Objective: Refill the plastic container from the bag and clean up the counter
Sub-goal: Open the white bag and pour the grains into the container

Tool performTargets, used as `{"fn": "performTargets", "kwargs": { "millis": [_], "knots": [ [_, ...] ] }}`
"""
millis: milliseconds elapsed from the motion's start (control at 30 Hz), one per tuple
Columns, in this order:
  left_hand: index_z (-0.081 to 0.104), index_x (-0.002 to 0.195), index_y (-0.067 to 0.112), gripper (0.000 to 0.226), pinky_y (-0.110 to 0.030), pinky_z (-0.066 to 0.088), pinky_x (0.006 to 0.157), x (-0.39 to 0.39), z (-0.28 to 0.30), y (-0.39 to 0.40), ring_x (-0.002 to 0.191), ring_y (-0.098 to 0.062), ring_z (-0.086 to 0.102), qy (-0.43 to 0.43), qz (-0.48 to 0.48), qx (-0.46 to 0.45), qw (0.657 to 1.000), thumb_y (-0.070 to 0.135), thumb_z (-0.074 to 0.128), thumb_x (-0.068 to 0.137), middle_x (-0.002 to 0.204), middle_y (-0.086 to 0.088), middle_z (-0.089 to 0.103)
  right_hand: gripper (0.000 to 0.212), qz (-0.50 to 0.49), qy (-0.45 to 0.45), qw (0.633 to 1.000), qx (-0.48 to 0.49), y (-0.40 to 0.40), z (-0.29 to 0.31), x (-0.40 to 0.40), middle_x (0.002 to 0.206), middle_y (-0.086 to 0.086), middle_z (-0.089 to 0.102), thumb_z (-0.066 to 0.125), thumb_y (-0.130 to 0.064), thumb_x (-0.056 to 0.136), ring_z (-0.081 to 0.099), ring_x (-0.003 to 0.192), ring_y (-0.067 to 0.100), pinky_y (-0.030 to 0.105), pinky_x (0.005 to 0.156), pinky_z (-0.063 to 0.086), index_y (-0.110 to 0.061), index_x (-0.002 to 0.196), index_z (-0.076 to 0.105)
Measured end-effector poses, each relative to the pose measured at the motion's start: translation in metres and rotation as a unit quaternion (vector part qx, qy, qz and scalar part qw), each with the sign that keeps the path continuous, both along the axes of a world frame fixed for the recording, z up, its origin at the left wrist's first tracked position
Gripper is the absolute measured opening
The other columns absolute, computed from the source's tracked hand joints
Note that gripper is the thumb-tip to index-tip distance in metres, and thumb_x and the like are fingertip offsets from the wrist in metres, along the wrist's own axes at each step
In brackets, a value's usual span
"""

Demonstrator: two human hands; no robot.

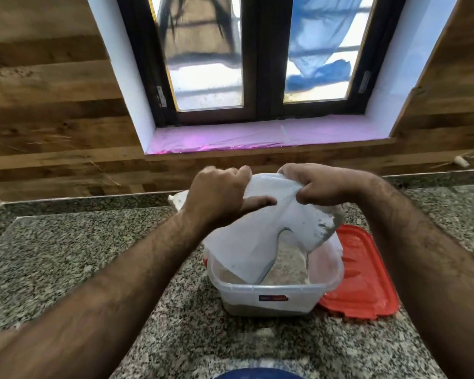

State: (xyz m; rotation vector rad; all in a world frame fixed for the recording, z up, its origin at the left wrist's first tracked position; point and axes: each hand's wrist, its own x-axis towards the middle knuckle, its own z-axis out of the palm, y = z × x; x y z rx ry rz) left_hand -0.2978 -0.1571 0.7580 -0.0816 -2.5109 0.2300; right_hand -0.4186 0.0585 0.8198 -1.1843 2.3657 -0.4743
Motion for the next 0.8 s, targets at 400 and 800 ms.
{"fn": "performTargets", "kwargs": {
  "millis": [400, 800],
  "knots": [
    [0.043, 0.069, 0.024, 0.051, -0.023, 0.019, 0.050, -0.034, 0.030, -0.012, 0.044, -0.013, 0.038, -0.024, -0.134, 0.043, 0.990, 0.058, 0.040, 0.108, 0.055, 0.007, 0.044, 0.118, 0.041, 0.139, 0.985, -0.098, 0.011, -0.014, 0.033, 0.179, -0.005, 0.011, 0.058, -0.079, 0.080, 0.011, 0.164, 0.011, 0.045, 0.135, 0.017, -0.022, 0.172, 0.011],
    [0.045, 0.070, 0.023, 0.044, -0.016, 0.019, 0.050, -0.032, 0.033, -0.014, 0.044, -0.013, 0.037, -0.014, -0.153, 0.059, 0.986, 0.038, 0.052, 0.111, 0.057, 0.009, 0.039, 0.104, -0.130, 0.322, 0.898, -0.269, 0.012, -0.060, 0.046, 0.178, 0.014, 0.016, 0.022, -0.081, 0.098, 0.011, 0.166, 0.025, 0.046, 0.134, 0.013, -0.005, 0.170, 0.017]
  ]
}}
